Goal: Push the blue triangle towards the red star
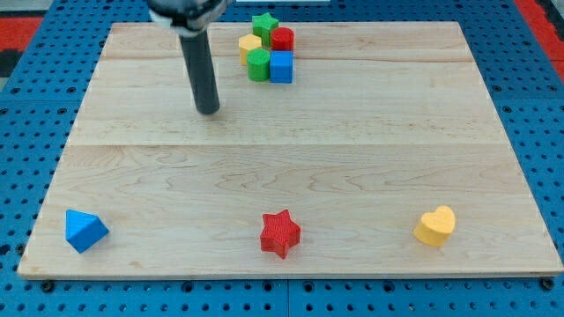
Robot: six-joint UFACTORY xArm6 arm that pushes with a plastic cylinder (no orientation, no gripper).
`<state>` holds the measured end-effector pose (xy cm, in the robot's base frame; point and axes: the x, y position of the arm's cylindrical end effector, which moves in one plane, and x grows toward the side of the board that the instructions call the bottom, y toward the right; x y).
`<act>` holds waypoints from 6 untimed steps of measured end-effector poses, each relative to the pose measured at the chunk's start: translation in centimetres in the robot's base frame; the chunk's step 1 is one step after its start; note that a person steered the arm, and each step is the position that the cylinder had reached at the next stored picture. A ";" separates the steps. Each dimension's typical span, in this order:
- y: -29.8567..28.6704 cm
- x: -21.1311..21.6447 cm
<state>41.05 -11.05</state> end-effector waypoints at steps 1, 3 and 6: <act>-7.5 2.5; -19.3 5.7; -17.8 16.9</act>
